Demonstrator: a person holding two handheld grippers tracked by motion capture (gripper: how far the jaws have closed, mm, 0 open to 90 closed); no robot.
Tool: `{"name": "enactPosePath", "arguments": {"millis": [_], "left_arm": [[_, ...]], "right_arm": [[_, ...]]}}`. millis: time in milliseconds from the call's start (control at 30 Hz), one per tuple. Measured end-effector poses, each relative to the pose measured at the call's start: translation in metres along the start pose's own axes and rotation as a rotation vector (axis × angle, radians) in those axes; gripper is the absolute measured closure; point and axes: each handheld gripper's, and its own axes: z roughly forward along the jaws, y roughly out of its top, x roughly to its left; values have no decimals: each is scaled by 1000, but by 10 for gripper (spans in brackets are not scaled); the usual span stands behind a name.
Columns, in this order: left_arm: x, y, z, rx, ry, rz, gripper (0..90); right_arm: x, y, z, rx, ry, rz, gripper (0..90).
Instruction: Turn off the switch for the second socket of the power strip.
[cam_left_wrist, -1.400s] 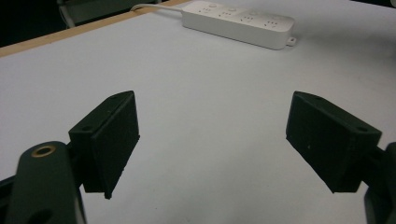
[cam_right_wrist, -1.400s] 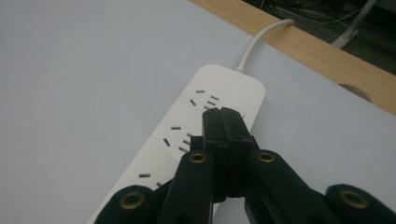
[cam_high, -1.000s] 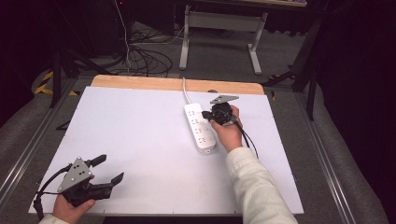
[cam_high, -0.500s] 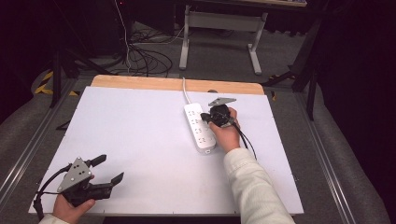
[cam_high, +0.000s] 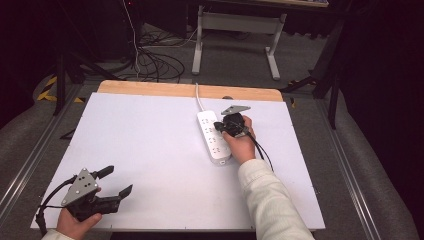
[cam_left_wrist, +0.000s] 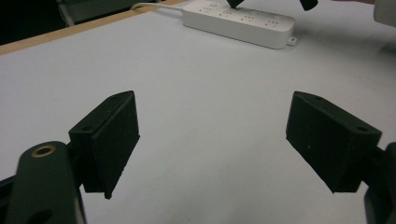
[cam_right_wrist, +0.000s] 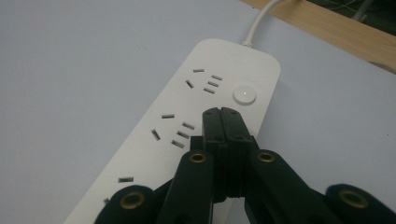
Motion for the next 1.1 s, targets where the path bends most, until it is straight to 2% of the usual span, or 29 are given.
{"name": "enactPosePath", "arguments": {"millis": [433, 633, 800, 1100], "left_arm": [[0, 0, 0, -4, 2, 5, 179], [-1, 0, 0, -4, 1, 7, 179], [-1, 0, 0, -4, 1, 10, 179], [-2, 0, 0, -3, 1, 10, 179]], "right_arm": [[3, -2, 1, -2, -19, -29, 900], [3, -3, 2, 0, -18, -19, 900], [2, -4, 2, -9, -14, 9, 900], [4, -4, 2, -5, -28, 12, 900]]}}
